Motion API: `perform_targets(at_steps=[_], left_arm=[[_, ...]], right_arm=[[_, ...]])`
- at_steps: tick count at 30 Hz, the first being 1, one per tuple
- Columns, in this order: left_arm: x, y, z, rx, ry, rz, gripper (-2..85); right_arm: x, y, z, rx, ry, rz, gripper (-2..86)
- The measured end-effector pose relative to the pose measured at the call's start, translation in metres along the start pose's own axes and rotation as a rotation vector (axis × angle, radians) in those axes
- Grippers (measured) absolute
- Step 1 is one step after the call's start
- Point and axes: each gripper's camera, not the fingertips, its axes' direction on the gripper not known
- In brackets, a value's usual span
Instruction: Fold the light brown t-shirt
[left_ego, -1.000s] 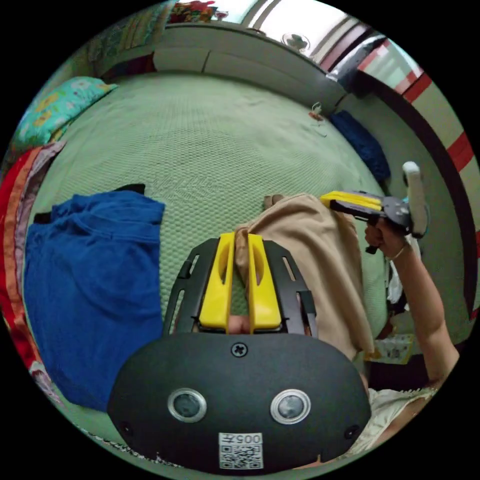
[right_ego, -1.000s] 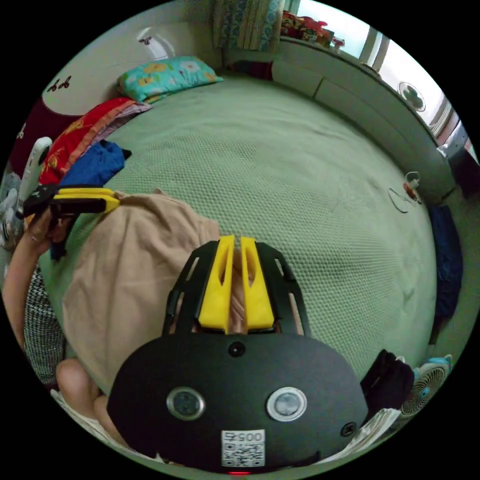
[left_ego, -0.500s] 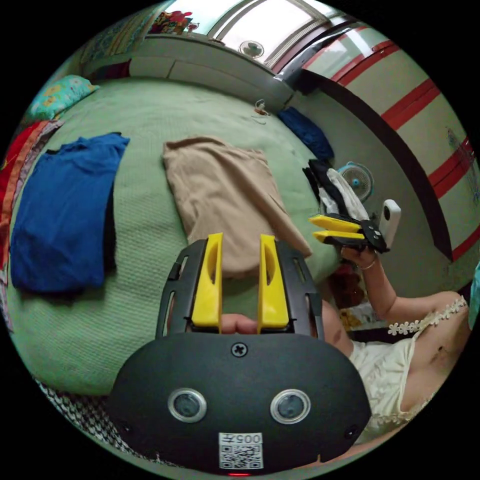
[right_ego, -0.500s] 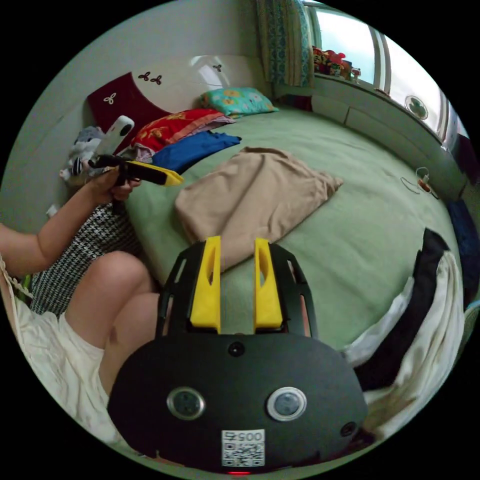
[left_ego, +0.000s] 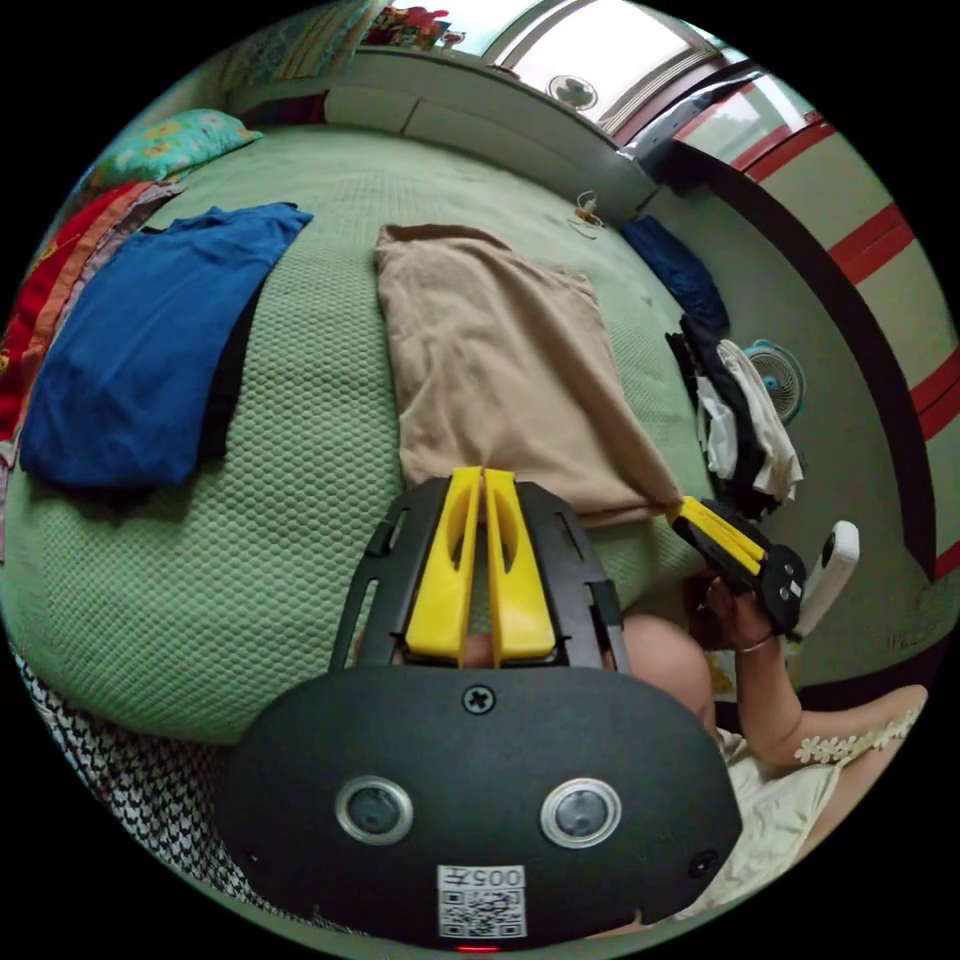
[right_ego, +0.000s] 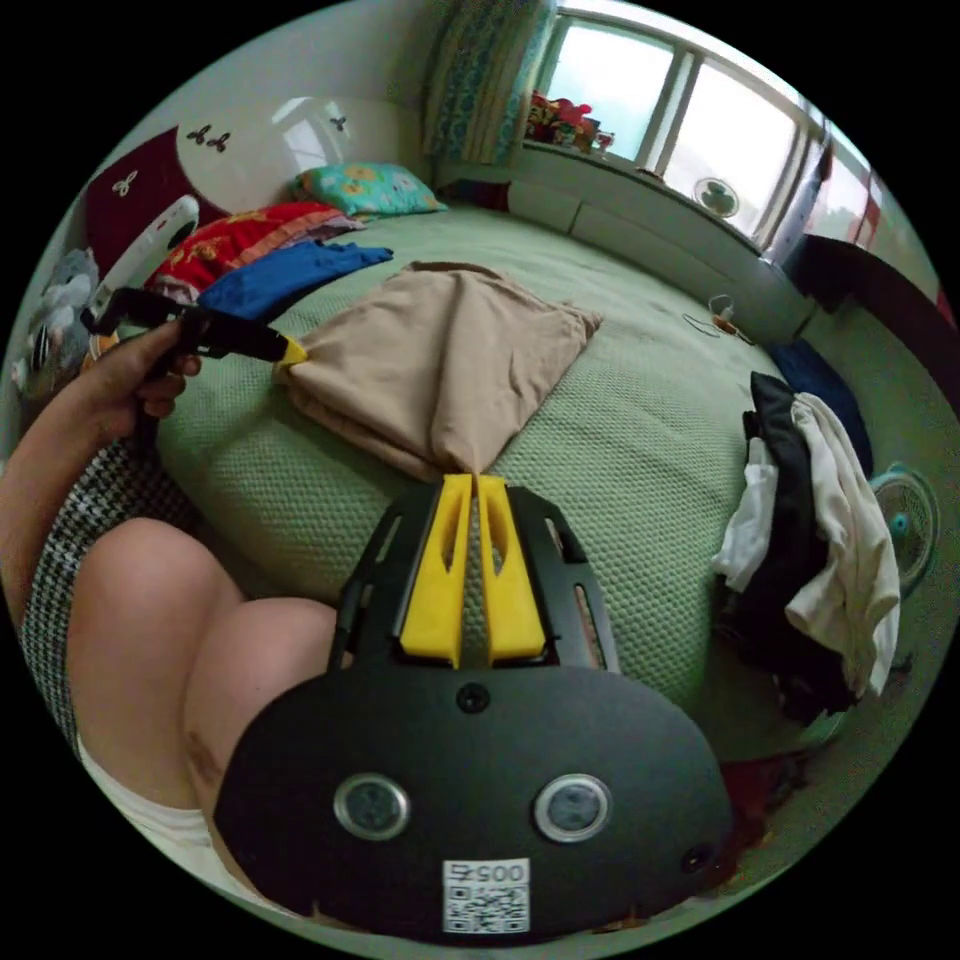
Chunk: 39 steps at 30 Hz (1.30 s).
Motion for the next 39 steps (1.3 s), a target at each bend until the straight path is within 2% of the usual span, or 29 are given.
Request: perform_targets(at_steps=[3,7,12,17,21,24,29,39], left_arm=[[0.017,0.015,0.004,-0.033,-0.086,0.003,0.4],[0.022,0.038,0.004,-0.003,0.036,-0.068,0.2],[0.042,0.069,-0.007,-0.009,0.066,-0.113,0.2],[0.11,0.101,-0.04,0.02,-0.099,-0.096,-0.3],[0.209,0.113,-0.047,-0.017,-0.275,-0.023,-0.7],[0.267,0.121,-0.042,0.024,-0.361,-0.036,-0.7],[0.328,0.13,-0.031,0.043,-0.37,-0.052,-0.7],[0.414,0.151,-0.038,0.081,-0.449,-0.028,-0.7]], right_arm=[[0.018,0.01,-0.007,0.001,-0.064,0.11,-1.5],[0.036,0.028,0.004,-0.022,-0.148,0.185,-1.6],[0.044,0.035,-0.008,-0.066,-0.192,0.159,-1.4],[0.05,0.035,-0.051,-0.13,-0.146,0.254,-1.1],[0.034,0.013,-0.076,-0.207,-0.128,0.349,-1.0],[0.015,-0.003,-0.096,-0.192,-0.068,0.383,-1.0],[0.009,-0.01,-0.124,-0.129,-0.015,0.419,-1.0],[0.017,-0.002,-0.145,-0.131,-0.07,0.392,-1.0]])
